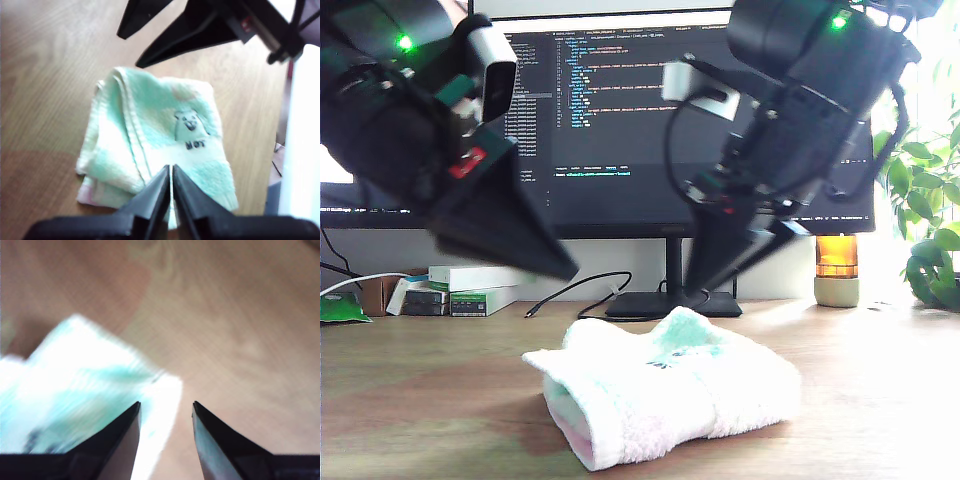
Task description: Fold the tea towel to a neat square and place it to the right
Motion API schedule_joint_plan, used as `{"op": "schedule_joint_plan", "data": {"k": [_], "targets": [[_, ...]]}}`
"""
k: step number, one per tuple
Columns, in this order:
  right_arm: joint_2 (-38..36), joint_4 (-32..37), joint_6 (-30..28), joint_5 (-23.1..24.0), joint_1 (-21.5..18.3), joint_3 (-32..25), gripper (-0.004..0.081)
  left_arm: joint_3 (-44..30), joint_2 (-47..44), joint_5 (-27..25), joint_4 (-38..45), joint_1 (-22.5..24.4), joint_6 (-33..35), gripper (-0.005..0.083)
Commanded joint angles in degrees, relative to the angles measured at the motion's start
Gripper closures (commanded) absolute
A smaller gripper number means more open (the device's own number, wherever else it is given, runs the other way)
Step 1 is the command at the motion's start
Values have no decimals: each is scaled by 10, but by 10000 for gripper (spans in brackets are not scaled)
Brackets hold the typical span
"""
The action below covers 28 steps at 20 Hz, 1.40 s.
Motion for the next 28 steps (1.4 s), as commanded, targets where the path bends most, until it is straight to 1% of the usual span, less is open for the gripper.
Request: {"op": "schedule_joint_plan", "data": {"k": [1,3,4,5,7,8,9,10,11,17,19,21,23,26,28], "targets": [[2,-20,-16,-30,3,7,478,-6,5,4,-6,-1,1,795],[1,-38,-28,-47,3,7,478,-6,5,3,-29,0,-24,793],[1,-41,-28,-47,3,7,478,-6,5,2,-44,3,-37,764],[1,-46,-27,-50,3,9,478,-6,5,0,-56,5,-53,697],[1,-51,-27,-73,3,10,488,-6,5,0,-71,8,-89,499],[1,-55,-29,-97,3,10,534,-6,6,3,-75,8,-110,445],[1,-59,-40,-112,3,10,605,-6,8,4,-76,8,-124,439],[1,-62,-58,-116,3,10,695,-6,10,4,-77,8,-130,439],[1,-62,-64,-116,3,10,786,-6,12,3,-78,8,-134,439],[1,-53,-72,-117,3,10,780,-6,59,10,-67,8,-153,439],[1,-53,-72,-117,3,10,780,-6,70,27,-47,8,-160,438],[1,-53,-72,-117,3,10,780,-6,78,45,-17,8,-186,436],[1,-52,-72,-117,3,10,780,-6,83,66,-6,6,-195,436],[1,-46,-72,-117,3,10,780,-6,85,67,-6,-1,-197,436],[1,-45,-72,-117,3,10,780,-6,85,44,-4,-3,-197,436]]}}
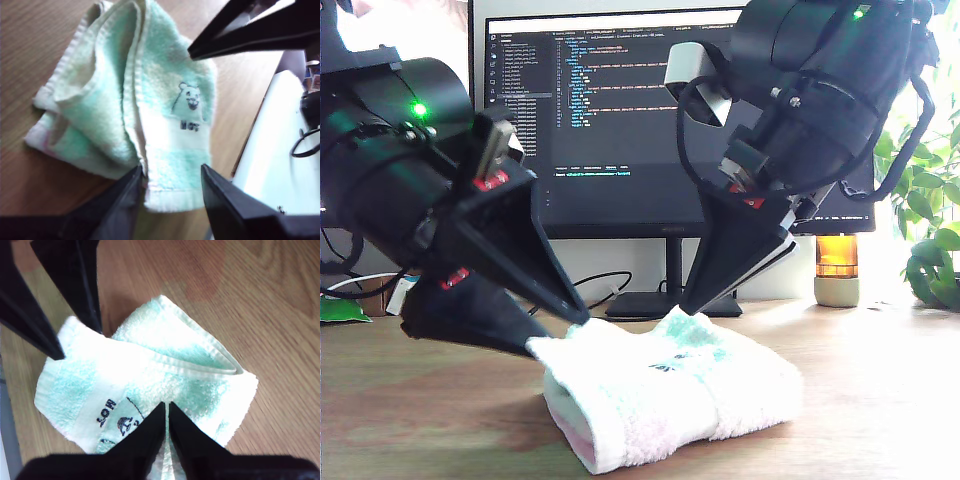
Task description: Fold the tea towel to a neat square and place it to the right
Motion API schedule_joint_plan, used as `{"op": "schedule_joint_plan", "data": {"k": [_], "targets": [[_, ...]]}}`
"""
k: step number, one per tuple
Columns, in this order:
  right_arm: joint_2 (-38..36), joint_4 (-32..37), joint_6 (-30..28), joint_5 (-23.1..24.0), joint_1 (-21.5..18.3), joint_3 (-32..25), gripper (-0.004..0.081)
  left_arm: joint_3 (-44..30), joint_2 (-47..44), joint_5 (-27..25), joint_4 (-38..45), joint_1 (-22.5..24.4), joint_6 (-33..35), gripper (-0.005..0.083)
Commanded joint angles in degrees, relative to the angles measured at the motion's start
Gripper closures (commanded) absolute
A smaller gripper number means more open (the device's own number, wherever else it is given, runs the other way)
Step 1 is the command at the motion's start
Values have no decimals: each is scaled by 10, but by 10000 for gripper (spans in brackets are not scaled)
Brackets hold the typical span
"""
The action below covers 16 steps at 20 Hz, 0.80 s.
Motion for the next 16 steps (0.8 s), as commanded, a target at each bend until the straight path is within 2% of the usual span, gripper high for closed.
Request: {"op": "schedule_joint_plan", "data": {"k": [1,4,8,14,16], "targets": [[1,6,-1,-2,3,10,780,-6,10,-19,8,-4,-1,436],[1,6,-1,-2,3,10,780,-6,10,-55,16,-3,-2,436],[1,8,-1,-2,3,10,780,-6,10,-59,15,-5,-2,436],[1,8,-1,-2,3,10,780,-6,54,-15,11,-17,-23,443],[1,7,1,-2,3,10,780,-6,60,-15,20,-20,-20,591]]}}
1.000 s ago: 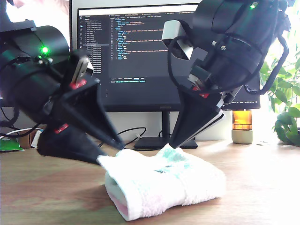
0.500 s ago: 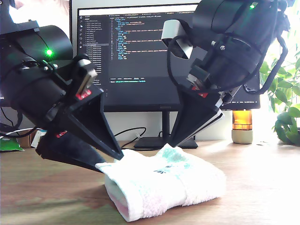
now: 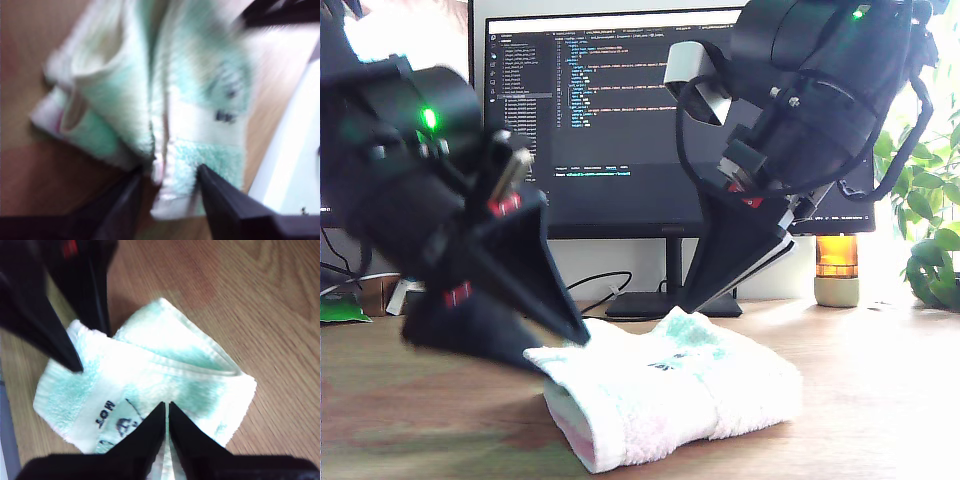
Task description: Fold the tea towel to a neat square and place it to the right
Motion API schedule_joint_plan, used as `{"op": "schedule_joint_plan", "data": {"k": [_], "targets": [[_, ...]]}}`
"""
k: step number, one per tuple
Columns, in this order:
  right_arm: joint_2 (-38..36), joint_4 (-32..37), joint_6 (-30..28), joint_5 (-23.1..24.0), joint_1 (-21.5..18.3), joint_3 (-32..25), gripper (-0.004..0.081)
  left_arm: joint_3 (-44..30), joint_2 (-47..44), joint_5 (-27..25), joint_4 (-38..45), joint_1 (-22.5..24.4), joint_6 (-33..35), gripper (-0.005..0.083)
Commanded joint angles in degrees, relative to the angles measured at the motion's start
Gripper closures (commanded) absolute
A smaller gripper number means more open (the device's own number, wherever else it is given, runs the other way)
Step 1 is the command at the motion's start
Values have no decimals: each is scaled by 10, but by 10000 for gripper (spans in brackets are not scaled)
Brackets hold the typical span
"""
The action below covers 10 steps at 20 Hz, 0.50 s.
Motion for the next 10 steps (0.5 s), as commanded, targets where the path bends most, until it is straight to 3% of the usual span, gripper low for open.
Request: {"op": "schedule_joint_plan", "data": {"k": [1,3,7,10], "targets": [[1,2,1,-2,3,10,780,-6,-5,4,19,-3,4,689],[1,1,1,-2,3,10,780,1,-14,7,22,3,5,793],[1,2,1,-2,3,10,780,34,-31,52,-12,16,9,793],[1,2,1,-2,3,10,780,61,-36,58,-52,19,12,793]]}}
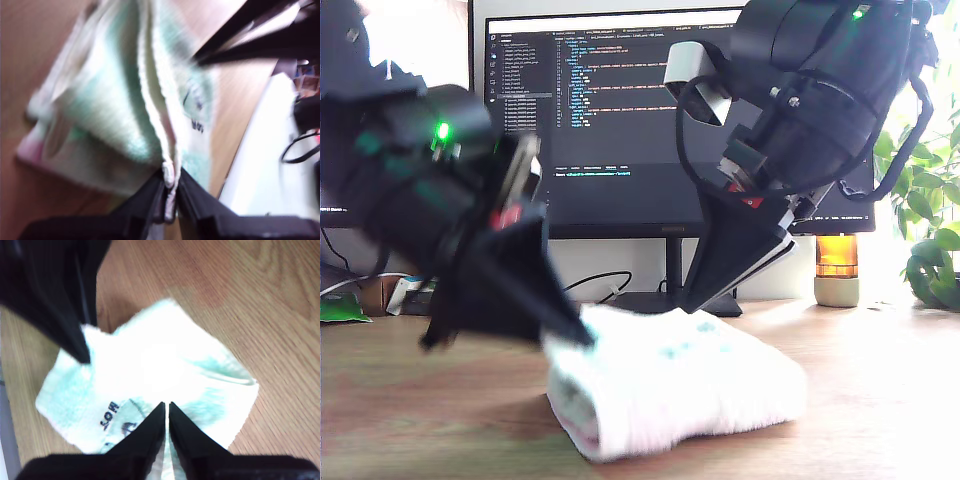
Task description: Fold the tea towel to a neat square and place it to the right
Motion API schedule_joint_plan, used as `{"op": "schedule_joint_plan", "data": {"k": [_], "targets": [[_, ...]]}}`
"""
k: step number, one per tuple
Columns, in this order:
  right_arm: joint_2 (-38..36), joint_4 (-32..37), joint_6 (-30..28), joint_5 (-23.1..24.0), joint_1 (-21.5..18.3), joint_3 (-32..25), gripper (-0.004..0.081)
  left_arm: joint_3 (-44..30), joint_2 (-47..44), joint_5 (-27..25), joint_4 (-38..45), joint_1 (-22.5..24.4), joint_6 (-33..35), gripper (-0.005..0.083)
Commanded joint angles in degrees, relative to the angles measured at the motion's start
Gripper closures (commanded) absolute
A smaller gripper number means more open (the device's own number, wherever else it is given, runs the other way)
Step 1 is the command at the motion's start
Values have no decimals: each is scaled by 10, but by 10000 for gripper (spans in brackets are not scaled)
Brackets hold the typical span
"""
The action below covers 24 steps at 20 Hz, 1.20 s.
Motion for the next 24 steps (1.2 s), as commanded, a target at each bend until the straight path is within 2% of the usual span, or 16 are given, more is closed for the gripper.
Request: {"op": "schedule_joint_plan", "data": {"k": [1,4,8,13,14,17,19,24], "targets": [[1,2,1,-2,3,10,780,12,-10,9,-21,1,4,793],[1,7,1,-2,3,10,780,25,-10,36,-65,1,9,793],[1,14,1,-2,3,10,780,43,-10,45,-106,1,13,793],[1,15,5,-2,3,10,774,53,-10,45,-110,1,5,792],[1,15,5,-2,3,10,768,55,-10,45,-110,1,-1,779],[1,16,5,-4,3,10,768,55,-10,28,-112,1,-2,646],[1,16,5,-4,3,10,768,55,-10,6,-115,0,-2,641],[1,19,5,-4,3,10,768,55,-9,-1,-115,-4,2,644]]}}
